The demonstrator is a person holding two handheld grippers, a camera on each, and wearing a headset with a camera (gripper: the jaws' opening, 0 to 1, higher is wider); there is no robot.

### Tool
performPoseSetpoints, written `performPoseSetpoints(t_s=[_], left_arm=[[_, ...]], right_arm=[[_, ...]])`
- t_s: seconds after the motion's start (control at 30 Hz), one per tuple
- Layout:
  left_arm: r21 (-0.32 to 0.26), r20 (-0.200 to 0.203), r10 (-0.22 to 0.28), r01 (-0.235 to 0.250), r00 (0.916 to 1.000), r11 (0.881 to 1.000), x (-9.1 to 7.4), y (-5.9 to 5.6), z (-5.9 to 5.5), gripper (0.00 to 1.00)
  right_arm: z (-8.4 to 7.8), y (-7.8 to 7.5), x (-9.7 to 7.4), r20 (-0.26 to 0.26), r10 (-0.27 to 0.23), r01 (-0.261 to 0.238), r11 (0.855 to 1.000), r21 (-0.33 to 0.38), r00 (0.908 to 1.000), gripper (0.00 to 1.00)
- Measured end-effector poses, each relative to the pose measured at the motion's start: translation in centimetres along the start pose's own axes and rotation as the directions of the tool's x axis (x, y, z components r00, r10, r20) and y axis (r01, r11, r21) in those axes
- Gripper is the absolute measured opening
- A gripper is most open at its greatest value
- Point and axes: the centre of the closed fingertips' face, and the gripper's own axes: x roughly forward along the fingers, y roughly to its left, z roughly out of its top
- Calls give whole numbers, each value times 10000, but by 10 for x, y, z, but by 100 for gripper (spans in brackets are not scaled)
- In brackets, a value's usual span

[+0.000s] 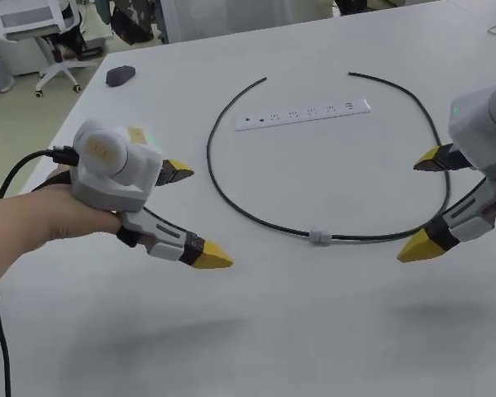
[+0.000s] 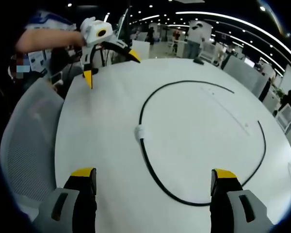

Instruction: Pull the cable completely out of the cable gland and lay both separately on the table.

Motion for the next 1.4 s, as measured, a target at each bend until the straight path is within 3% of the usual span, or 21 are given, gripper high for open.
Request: performPoseSetpoints(t_s=[0.3, 0.4, 0.5, 0.57, 0.77, 0.83, 0.87, 1.03, 1.1, 1.2, 1.4], left_arm=[[48, 19, -52, 52, 10000, 10000, 5, 1, -3, 100], [-80, 202, 4, -2, 9998, 10000, 5, 3, 3, 100], [-46, 329, -138, 139, 9994, 9999, 6, -1, 10, 100], [61, 355, -273, 271, 9990, 9996, 8, -5, 14, 100], [-22, 344, -316, 317, 9989, 9995, 12, -4, 13, 100], [-447, 378, -463, 480, 9982, 9978, 12, -8, 12, 100], [-723, 685, -584, 633, 9959, 9954, 13, -11, 18, 100], [-667, 857, -443, 501, 9953, 9965, 12, -13, 21, 99], [-878, 1126, -452, 552, 9926, 9946, 11, -18, 24, 99], [-885, 1031, -497, 589, 9934, 9943, 11, -25, 21, 99], [-1011, 739, -363, 437, 9966, 9939, 12, -32, 14, 99]], right_arm=[[0, -3, 7, 133, 98, -99, 9999, 95, 9999, 99], [2, -7, 8, 385, 83, -98, 9992, 393, 9992, 99], [4, -3, 11, 591, 373, -417, 9964, 739, 9976, 99], [6, -5, 13, 660, 288, -336, 9967, 733, 9974, 98], [12, -5, 20, 772, 413, -468, 9964, 714, 9962, 90], [21, -11, 23, 1093, 47, -61, 9999, 119, 9940, 88], [24, -10, 24, 1234, 8, -15, 10000, 54, 9924, 87], [35, -6, 33, 1717, 285, -376, 9980, 503, 9847, 70], [38, -1, 41, 1806, 530, -675, 9949, 754, 9821, 69], [38, 5, 54, 1786, 611, -732, 9954, 619, 9820, 69], [40, 20, 76, 1860, 1050, -1108, 9936, 211, 9769, 53]])
